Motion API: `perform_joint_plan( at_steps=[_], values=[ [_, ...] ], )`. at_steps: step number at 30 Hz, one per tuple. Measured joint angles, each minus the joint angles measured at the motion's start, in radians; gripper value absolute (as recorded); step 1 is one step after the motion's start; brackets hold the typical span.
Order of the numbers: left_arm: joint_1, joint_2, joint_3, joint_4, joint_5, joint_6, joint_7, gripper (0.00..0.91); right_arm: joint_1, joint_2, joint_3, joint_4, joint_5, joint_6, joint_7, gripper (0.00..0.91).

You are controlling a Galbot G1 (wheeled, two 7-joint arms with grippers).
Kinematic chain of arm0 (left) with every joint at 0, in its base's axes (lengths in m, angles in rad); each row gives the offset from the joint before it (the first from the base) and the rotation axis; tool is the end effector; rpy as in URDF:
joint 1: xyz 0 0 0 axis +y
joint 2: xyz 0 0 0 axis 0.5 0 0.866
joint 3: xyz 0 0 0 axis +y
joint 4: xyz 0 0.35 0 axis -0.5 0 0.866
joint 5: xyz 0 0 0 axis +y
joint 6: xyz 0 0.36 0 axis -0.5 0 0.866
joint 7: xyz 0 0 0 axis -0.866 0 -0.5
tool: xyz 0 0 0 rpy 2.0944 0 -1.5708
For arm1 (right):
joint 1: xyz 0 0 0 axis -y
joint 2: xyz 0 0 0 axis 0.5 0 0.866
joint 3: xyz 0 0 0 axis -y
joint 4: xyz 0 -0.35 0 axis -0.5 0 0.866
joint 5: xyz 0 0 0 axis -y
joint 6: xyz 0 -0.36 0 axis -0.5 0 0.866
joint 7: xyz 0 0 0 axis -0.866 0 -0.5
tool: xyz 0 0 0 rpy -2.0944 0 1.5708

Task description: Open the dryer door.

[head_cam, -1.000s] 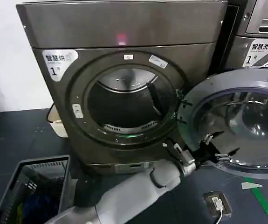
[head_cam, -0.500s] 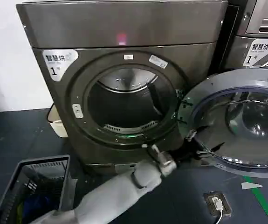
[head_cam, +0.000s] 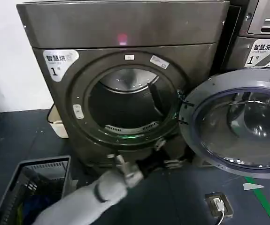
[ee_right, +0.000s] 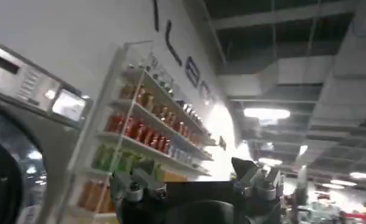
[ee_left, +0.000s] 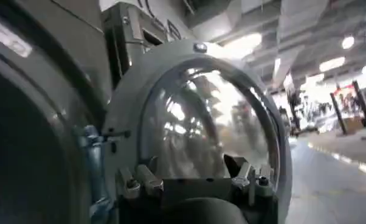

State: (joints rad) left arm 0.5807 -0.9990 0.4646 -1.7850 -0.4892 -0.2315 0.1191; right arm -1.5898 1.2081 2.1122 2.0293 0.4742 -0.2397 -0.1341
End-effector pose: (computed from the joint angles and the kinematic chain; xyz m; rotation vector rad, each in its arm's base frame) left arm 0.3478 -0.0990 -0.2603 1.4495 2.4406 0.1374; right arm -0.0378 -0.3694 -0.0516 1.4333 2.4459 -0.6343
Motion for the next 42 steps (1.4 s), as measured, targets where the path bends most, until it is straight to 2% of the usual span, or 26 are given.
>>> perform_joint_plan(
  at_steps=[7,13,17,21,27,33,42],
  values=[
    [0.065,0.211,-0.085,-0.104,-0.012,0.100,0.018,0.907,0.007,-0.002,0.037,0.013,-0.038,-0.012,0.010,0.907],
    [0.137,0.363,-0.185,-0.164,0.007,0.171,0.047,0.907,0.005,-0.010,0.075,0.016,-0.085,-0.045,0.015,0.907],
    [0.173,0.468,-0.238,-0.190,-0.020,0.178,0.067,0.907,0.006,-0.014,0.094,0.011,-0.128,-0.043,0.014,0.907],
    [0.204,0.574,-0.287,-0.212,-0.040,0.220,0.157,0.907,0.012,-0.017,0.097,0.009,-0.153,-0.043,0.015,0.907],
    [0.217,0.716,-0.309,-0.219,-0.058,0.284,0.212,0.907,0.025,-0.025,0.103,0.006,-0.183,-0.044,0.020,0.907],
    [0.218,0.827,-0.315,-0.184,-0.014,0.312,0.323,0.907,0.031,-0.024,0.103,0.003,-0.193,-0.044,0.022,0.907],
    [0.223,0.969,-0.270,-0.153,0.061,0.330,0.357,0.907,0.032,-0.025,0.104,-0.007,-0.208,-0.038,0.023,0.907]
  ],
)
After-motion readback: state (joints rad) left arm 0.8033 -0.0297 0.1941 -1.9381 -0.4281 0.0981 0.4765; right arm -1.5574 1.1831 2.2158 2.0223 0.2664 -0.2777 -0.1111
